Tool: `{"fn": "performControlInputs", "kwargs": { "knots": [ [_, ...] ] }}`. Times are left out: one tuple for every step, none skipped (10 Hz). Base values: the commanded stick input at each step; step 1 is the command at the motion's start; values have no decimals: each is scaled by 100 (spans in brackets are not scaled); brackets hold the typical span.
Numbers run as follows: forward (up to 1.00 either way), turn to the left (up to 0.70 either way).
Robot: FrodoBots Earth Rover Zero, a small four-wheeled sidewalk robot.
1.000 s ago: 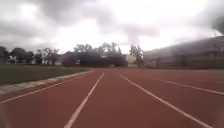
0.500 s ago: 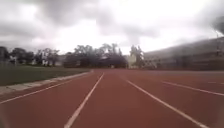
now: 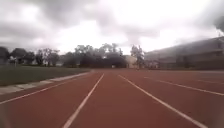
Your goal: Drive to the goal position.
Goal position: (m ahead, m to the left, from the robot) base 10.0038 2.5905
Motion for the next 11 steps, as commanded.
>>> {"fn": "performControlInputs", "kwargs": {
  "knots": [
    [70,0],
    [70,0],
    [70,0],
    [70,0],
    [70,0],
    [70,0],
    [70,0],
    [70,0],
    [70,0],
    [70,0],
    [70,0]
  ]
}}
